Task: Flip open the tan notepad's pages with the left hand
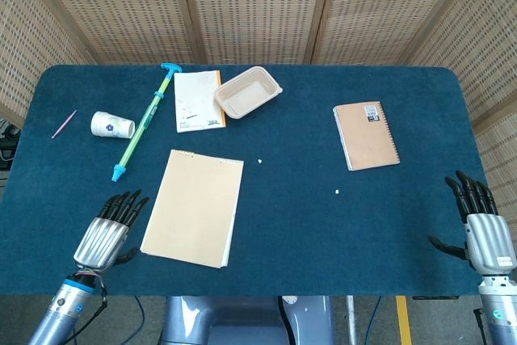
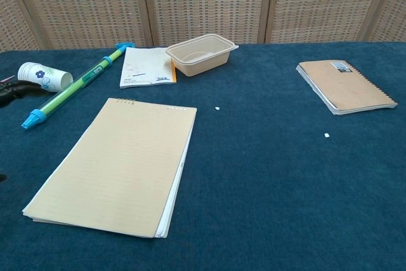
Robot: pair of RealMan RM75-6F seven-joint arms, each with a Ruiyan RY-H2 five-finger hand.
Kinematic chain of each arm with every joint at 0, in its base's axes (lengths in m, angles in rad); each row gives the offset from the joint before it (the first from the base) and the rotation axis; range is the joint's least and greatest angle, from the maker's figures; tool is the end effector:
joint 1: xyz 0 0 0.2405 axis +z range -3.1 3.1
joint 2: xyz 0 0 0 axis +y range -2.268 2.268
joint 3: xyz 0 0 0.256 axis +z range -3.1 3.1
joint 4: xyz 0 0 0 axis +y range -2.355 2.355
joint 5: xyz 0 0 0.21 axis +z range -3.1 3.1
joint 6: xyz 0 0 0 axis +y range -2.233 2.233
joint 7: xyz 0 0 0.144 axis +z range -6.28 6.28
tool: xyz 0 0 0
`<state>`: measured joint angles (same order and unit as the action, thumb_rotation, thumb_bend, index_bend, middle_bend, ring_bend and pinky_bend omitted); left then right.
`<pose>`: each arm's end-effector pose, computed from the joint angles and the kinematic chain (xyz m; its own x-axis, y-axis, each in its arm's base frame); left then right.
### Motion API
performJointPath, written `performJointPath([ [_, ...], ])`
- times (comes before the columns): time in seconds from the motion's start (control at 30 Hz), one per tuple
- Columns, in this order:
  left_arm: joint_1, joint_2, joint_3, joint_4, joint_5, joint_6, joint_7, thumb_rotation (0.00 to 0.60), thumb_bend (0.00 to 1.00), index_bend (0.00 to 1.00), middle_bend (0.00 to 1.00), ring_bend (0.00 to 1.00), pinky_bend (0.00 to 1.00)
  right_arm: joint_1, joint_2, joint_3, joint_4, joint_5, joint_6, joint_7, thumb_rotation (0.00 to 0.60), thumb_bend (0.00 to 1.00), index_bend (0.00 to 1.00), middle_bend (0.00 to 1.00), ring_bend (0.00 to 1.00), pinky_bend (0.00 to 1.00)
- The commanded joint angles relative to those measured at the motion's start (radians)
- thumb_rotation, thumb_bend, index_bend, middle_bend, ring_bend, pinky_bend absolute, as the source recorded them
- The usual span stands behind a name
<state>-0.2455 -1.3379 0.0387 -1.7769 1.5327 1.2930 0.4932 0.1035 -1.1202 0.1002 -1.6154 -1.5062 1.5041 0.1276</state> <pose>-0.2231 0.1887 0.0453 0.5411 0.1685 0.8239 0.8215 -0.3155 -0.4750 -0.3003 -0.1967 0.1678 0.2650 0.0686 0.9618 -0.9623 -0.0446 0.2683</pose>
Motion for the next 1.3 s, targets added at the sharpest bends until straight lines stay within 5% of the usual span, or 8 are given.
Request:
performJointPath([
  [0.03,-0.013,-0.029,0.020,0.015,0.018,-0.030,0.027,0.600,0.31,0.00,0.00,0.00,0.07,-0.001,0.001,0.002,0.001,-0.001,0.003,0.007,0.600,0.15,0.03,0.00,0.00,0.03],
  [0.57,-0.062,-0.173,0.031,0.101,-0.027,-0.158,0.140,0.600,0.20,0.00,0.00,0.00,0.07,-0.005,0.014,0.009,0.003,-0.001,0.014,0.055,0.600,0.14,0.04,0.00,0.00,0.03],
  [1.3,-0.099,-0.281,0.008,0.219,-0.081,-0.180,0.189,0.600,0.30,0.00,0.00,0.00,0.07,-0.008,0.013,0.012,0.006,-0.002,0.021,0.063,0.600,0.14,0.04,0.00,0.00,0.02],
])
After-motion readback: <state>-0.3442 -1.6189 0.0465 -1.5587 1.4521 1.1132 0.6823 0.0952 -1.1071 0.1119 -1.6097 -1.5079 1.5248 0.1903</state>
